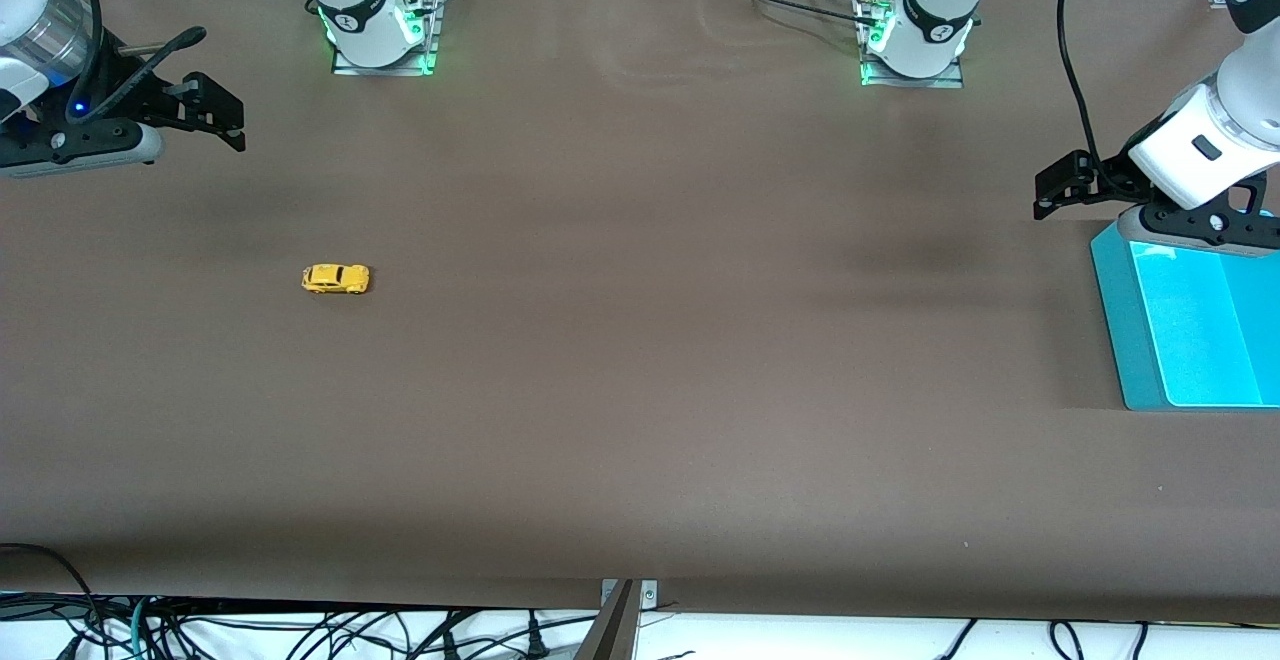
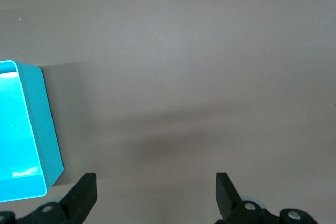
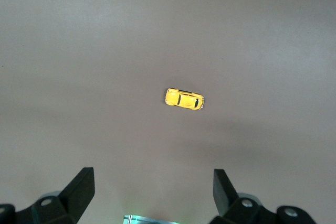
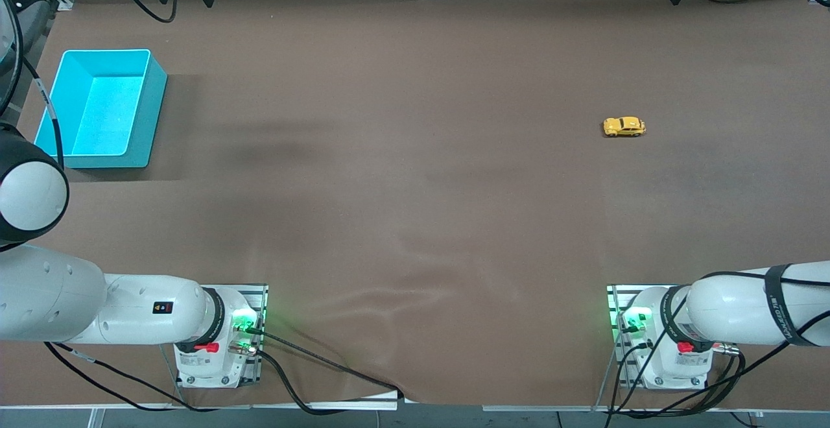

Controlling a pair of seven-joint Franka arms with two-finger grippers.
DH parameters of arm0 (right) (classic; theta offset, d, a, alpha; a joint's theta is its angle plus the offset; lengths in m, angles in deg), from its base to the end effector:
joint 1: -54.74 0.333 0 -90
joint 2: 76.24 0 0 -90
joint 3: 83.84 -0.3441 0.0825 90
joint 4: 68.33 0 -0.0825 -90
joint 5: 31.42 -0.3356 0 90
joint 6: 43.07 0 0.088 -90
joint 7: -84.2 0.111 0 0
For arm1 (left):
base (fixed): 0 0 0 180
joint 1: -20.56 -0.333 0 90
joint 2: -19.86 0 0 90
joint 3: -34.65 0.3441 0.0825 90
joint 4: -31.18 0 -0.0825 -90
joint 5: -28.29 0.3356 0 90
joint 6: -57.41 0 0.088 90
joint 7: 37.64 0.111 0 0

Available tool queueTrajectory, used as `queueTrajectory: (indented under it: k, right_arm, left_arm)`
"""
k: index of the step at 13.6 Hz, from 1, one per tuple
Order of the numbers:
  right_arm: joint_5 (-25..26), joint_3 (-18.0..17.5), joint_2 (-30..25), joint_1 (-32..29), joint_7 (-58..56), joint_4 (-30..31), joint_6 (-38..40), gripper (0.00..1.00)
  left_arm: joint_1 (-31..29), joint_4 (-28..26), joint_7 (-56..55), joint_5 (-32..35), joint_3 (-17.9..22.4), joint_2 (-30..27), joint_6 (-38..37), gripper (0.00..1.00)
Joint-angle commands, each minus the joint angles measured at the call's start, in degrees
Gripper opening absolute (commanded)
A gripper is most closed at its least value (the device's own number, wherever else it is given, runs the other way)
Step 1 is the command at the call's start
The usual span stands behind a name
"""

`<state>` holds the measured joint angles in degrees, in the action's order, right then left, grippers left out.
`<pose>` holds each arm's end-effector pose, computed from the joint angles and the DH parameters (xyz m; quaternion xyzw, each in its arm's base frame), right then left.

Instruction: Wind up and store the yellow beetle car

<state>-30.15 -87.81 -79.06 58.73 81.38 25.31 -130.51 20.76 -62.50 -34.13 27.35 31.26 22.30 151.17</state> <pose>0.4791 0.0654 0.6424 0.9951 0.0936 -0.0289 0.0141 0.5218 -0.0337 0.6051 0.9979 -0.0612 -0.0206 0.0094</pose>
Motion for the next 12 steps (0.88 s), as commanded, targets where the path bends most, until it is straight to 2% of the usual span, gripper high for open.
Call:
queueTrajectory:
  k: [1, 7, 12]
  right_arm:
    - [0.05, -0.17, -1.4, -0.39, -0.78, 1.2, -0.28, 1.0]
    - [-0.3, -0.26, -1.4, -0.3, -1.3, 2.16, -0.8, 1.0]
    - [-1.1, -0.34, -1.31, -0.39, -12.18, 6.55, -5.1, 1.0]
  left_arm:
    - [-0.37, 0.52, 0.89, 0.49, -0.3, 0.1, -0.25, 1.0]
    - [-0.37, 0.52, 0.97, 0.49, -0.3, 0.1, -0.16, 1.0]
    - [-0.46, 0.52, 0.97, 0.49, -0.21, 0.1, -0.25, 1.0]
